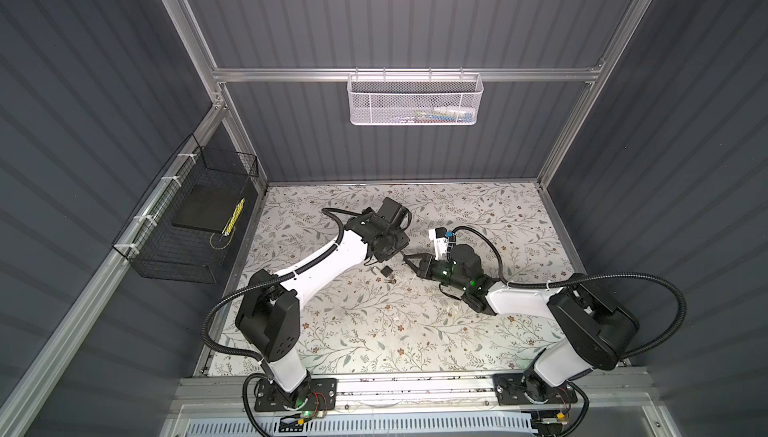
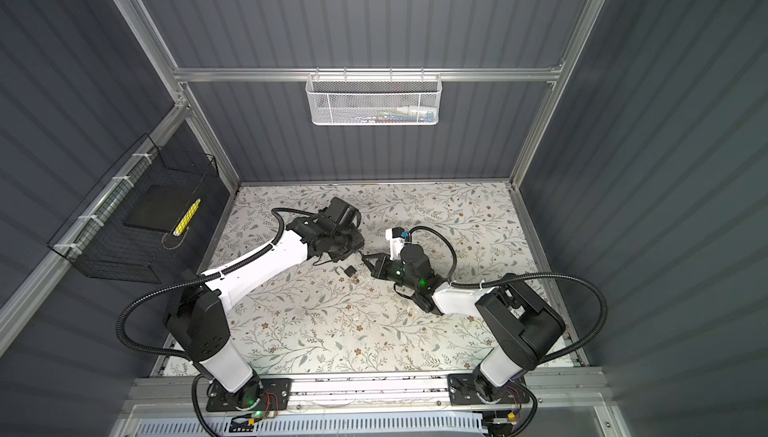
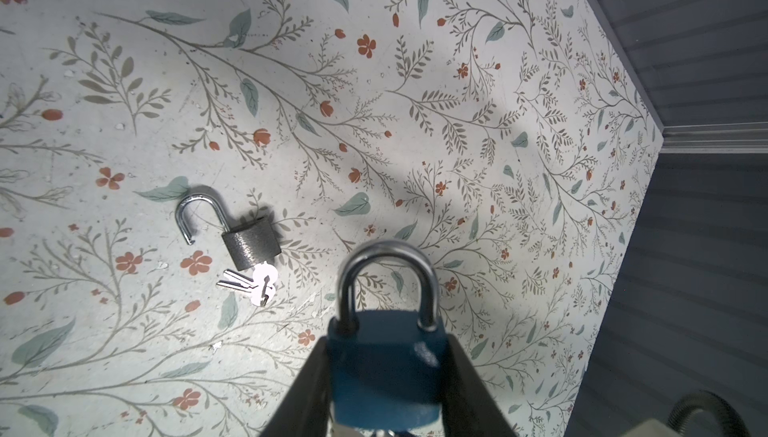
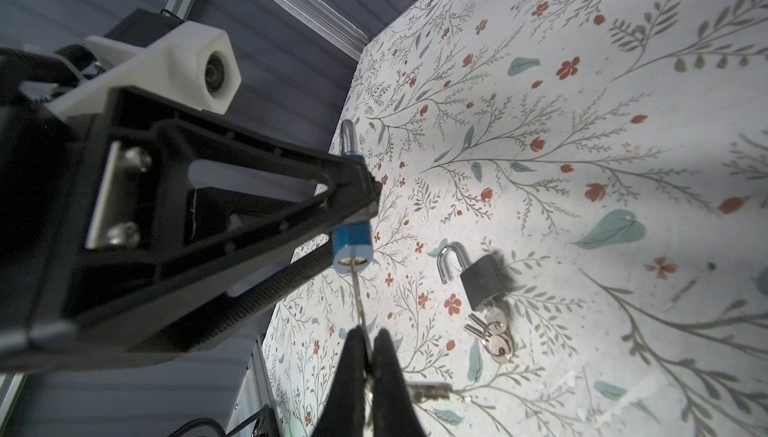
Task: Unlock with the key
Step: 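Move the silver key in the right gripper toward the blue padlock's keyhole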
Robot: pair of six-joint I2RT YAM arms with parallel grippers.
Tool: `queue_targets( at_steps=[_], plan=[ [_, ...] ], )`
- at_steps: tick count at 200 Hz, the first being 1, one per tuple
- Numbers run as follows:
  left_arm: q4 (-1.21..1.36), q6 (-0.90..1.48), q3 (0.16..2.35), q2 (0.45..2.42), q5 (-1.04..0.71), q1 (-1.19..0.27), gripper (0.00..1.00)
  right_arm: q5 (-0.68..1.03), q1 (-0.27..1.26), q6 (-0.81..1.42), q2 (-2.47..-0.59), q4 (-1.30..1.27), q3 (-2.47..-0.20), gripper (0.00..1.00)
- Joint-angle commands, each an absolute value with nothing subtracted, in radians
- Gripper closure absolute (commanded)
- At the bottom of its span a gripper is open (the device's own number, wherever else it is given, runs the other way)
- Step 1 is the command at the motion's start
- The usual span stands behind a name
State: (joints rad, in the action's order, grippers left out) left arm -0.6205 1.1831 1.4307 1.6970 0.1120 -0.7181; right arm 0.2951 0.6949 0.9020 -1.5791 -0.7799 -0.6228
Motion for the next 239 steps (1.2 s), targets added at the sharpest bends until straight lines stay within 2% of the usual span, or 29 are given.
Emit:
queue_targets(
  at_steps=[1,72,239],
  plan=[
    [-0.612,1.196,1.428,1.663,0.091,-0.719,0.78,0.248,0.698,0.923,-1.572,-0.731,-0.671,1.00],
    [-0.601,1.205,1.428,1.658,0.092,-0.721,0.79,0.190,0.728,0.934,-1.554,-0.690,-0.693,1.00],
    [-0.578,1.192,1.424,1.660,0.049,-0.721,0.80,0.174,0.732,0.927,-1.559,-0.688,-0.671,1.00]
  ],
)
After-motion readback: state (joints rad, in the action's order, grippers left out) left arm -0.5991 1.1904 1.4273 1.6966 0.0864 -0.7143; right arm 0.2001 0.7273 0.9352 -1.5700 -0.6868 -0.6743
